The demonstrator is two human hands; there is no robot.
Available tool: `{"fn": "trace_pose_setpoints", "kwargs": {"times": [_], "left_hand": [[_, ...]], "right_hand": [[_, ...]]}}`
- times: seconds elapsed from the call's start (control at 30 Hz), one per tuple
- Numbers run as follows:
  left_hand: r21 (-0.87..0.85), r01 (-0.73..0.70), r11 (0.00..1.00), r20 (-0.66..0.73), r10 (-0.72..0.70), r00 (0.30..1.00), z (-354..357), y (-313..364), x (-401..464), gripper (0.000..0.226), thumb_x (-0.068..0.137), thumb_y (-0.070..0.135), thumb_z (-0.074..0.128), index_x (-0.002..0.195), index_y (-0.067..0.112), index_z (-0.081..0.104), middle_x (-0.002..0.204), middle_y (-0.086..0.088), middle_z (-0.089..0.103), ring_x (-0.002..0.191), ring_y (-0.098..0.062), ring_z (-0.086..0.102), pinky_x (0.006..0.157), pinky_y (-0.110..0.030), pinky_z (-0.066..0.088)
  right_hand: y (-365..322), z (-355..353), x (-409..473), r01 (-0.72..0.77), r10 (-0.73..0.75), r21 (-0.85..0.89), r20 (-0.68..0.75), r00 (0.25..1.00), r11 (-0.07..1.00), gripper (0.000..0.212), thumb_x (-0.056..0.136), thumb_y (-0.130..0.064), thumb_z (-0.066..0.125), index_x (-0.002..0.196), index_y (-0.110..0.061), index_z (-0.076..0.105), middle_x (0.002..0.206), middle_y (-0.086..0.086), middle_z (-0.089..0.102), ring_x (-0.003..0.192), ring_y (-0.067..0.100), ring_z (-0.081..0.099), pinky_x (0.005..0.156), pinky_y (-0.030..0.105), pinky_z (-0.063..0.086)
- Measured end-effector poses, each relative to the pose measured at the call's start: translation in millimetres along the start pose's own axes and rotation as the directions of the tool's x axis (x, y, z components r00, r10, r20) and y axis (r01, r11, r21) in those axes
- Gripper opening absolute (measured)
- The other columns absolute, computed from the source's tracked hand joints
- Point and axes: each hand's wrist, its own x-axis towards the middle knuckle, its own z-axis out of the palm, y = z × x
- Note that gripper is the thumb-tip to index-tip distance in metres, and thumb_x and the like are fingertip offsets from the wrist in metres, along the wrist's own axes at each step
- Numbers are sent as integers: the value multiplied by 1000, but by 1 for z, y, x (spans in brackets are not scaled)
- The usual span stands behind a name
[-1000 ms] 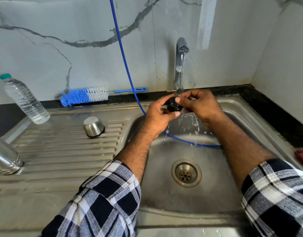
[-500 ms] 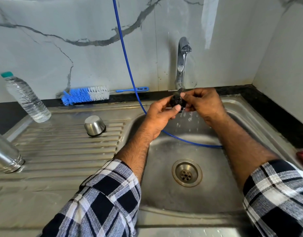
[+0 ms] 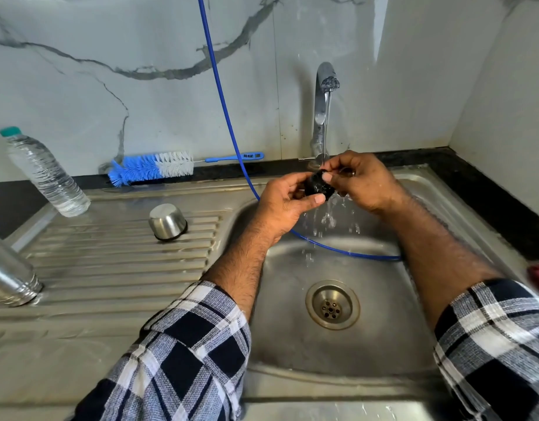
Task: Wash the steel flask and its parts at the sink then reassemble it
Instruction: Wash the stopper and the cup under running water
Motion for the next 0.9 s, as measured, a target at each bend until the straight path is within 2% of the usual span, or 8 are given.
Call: {"fn": "trace_pose_setpoints", "kwargs": {"times": [0.13,0.23,0.37,0.43,0.53,0.67,0.77,0.9], "left_hand": [[19,-7,1000,-34,7,999,0,-2,1,52,81,4,88,129,13,71,110,-1,80,102,-14,77,91,-29,61],[58,-14,998,-88,19,996,4,0,2,52,81,7,89,129,15,71,108,1,80,100,-11,77,90,-29,61],[65,2,998,-173,10,985,7,-1,5,48,80,15,90,124,14,73,107,0,81,99,-16,77,92,-36,63],[98,-6,995,-194,25,981,8,-2,6,49,75,24,91,120,18,72,107,0,80,98,-22,77,90,-45,64],[192,-7,981,-209,47,977,13,0,3,55,66,31,97,111,23,66,104,3,76,90,-22,75,80,-43,65],[198,34,980,-152,-3,988,13,-6,3,59,68,25,99,116,22,64,108,3,73,93,-19,73,82,-39,63],[181,73,981,-99,-56,994,14,-8,3,70,69,39,93,132,26,66,113,2,75,102,-20,74,90,-48,64],[222,86,971,-137,-56,989,19,-10,2,55,67,34,97,117,24,76,105,6,76,97,-22,76,92,-49,63]], "right_hand": [[-3,5,1,17,-17,-7,-21,1000,1000,15,96,-8,76,99,-22,73,87,-1,71,67,-2,62,67,18,51],[-1,6,3,55,-60,-60,-89,994,997,15,93,-8,79,101,-19,73,96,1,70,80,9,65,75,26,54],[-2,8,3,129,-139,-80,-124,983,988,15,93,-5,78,96,-17,70,99,6,67,73,15,65,69,28,57],[-3,9,2,131,-131,-12,-118,984,991,8,96,-12,77,92,-9,71,86,6,69,63,15,65,62,30,57],[-2,13,4,124,-131,-50,-183,974,991,28,96,-30,79,83,-7,71,67,2,68,57,12,63,57,30,57],[6,12,6,43,-59,-82,-210,976,996,13,92,-29,84,87,-20,76,78,-6,75,68,6,71,67,30,60],[8,8,5,44,-54,-57,-199,979,997,8,93,-23,82,96,-16,80,83,-5,77,67,-2,70,70,24,58],[11,3,2,-2,1,-10,-119,993,1000,10,93,-13,81,100,-20,81,87,-9,78,77,-2,72,79,22,57]]}}
